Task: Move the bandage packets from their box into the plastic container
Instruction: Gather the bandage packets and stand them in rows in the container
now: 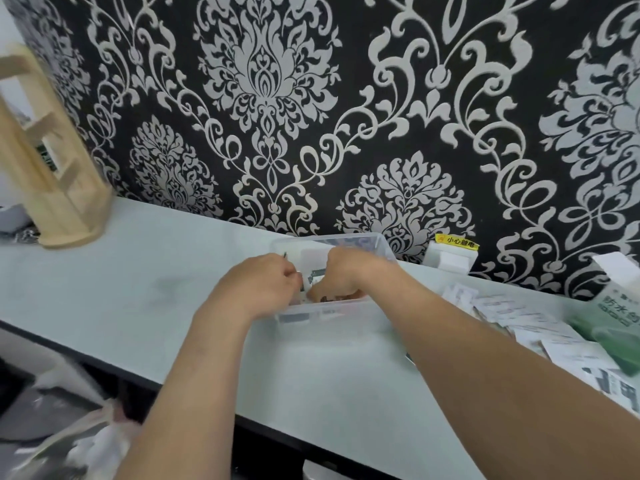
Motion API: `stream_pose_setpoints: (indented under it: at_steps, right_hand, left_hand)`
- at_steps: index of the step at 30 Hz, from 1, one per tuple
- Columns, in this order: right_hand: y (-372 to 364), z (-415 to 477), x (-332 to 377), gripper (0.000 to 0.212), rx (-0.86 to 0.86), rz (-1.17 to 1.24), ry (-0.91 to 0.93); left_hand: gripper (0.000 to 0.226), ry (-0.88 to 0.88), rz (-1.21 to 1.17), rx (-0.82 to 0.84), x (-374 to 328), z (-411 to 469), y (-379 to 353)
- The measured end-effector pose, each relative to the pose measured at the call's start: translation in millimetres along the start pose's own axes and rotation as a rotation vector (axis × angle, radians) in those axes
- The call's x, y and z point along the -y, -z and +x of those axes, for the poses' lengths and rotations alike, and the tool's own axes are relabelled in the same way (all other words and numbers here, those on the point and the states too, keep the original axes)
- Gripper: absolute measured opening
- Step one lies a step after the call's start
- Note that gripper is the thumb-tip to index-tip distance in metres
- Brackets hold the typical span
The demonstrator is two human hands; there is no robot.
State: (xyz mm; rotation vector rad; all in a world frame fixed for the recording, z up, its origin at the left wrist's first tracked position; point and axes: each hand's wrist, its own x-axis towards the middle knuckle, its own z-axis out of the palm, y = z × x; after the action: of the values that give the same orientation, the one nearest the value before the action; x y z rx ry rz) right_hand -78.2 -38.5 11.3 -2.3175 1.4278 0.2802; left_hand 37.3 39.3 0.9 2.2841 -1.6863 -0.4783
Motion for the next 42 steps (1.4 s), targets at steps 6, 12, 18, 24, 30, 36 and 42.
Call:
stream_pose_setpoints:
  at_steps: [6,12,18,24,30,36,42]
  right_hand:
    - [-2.1,4.7,3.5,0.005,-0.069,0.092,-0.001]
    - [-5.1,2.3,6.8,0.014,-0.16,0.072,0.056]
    - [-2.5,-4.5,7.5,0.027,-0.156,0.0,0.046]
    - [5.4,-22.5,-17.2,0.023,-0.358,0.506,0.103]
    - [22.2,-87.8,-83.4,0.03,-0.663,0.801,0.143]
    - [13.0,-121.9,-162.7,0.014,-0.504,0.488,-0.085]
    - [-22.6,-104.2,-203.0,0.027,-0.363,0.412,-0.084]
  left_hand:
    - [0.027,0.04,0.118,0.047,1.3,4.7,1.8]
    - [0.026,0.045,0.118,0.063,-1.3,4.5,2.8]
    - [0.032,0.033,-0.003,0.032,2.0,2.8,3.9]
    - [0.03,-0.078,-0.139,-0.233,-4.6,-6.7,18.2]
    - [0.024,-0.416,-0.343,-0.512,-74.6,-37.5,30.3]
    - [0.039,-0.622,-0.034,-0.023,-144.0,-48.1,-30.8]
    - [0.042,-0.562,0.308,0.198,-163.6,-27.6,-95.4]
